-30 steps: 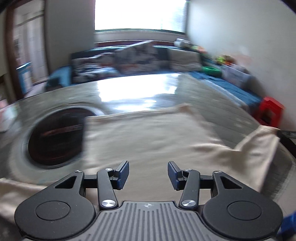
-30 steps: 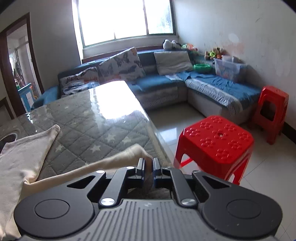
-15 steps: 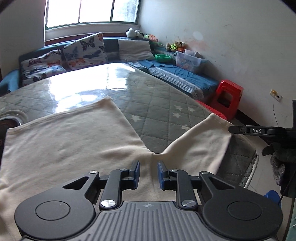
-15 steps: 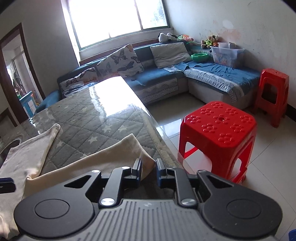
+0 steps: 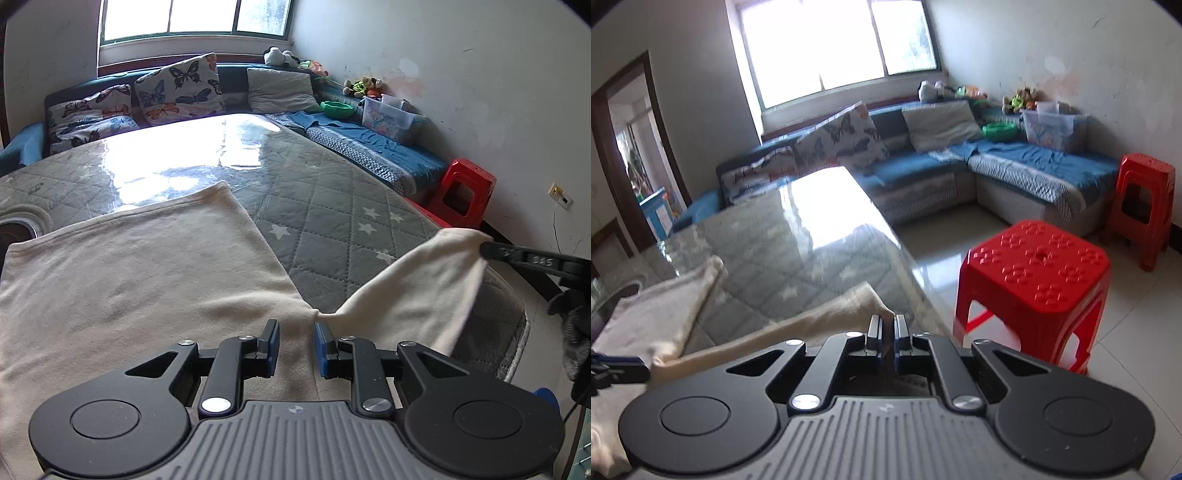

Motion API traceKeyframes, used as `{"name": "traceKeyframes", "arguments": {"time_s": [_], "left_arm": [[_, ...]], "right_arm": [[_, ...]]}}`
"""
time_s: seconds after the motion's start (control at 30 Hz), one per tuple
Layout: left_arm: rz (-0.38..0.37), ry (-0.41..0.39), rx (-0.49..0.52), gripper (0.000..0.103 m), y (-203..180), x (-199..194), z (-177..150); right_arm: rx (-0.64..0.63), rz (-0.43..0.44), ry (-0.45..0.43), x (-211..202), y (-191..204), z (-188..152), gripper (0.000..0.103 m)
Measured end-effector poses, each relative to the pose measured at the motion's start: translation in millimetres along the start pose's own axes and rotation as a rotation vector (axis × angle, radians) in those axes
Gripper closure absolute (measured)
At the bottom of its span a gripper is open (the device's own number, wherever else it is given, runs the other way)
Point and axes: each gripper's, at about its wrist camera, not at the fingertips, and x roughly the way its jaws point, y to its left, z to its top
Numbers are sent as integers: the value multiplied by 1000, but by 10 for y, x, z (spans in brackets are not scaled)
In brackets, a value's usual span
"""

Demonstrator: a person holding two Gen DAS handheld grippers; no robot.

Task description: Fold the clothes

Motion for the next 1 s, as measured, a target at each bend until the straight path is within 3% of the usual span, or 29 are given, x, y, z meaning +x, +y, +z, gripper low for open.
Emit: {"name": "traceKeyframes", "arguments": {"time_s": [0.3,0.53,0.83,1.0], "left_arm": [[3,3,-6,80,-45,150,-12],[-34,-33,-49,79,40,-93,-59],[64,-101,-118,79,567,-676,-263],[129,-124,-192,79,936,-982,-504]], "right_arm": [[32,4,-26,-164,-11,36,99],[-15,58,-100,-461,229,269,99],[-198,234,-179,-864,1033,605,99],[-332,389,-143,-836,1735,554,99]]}}
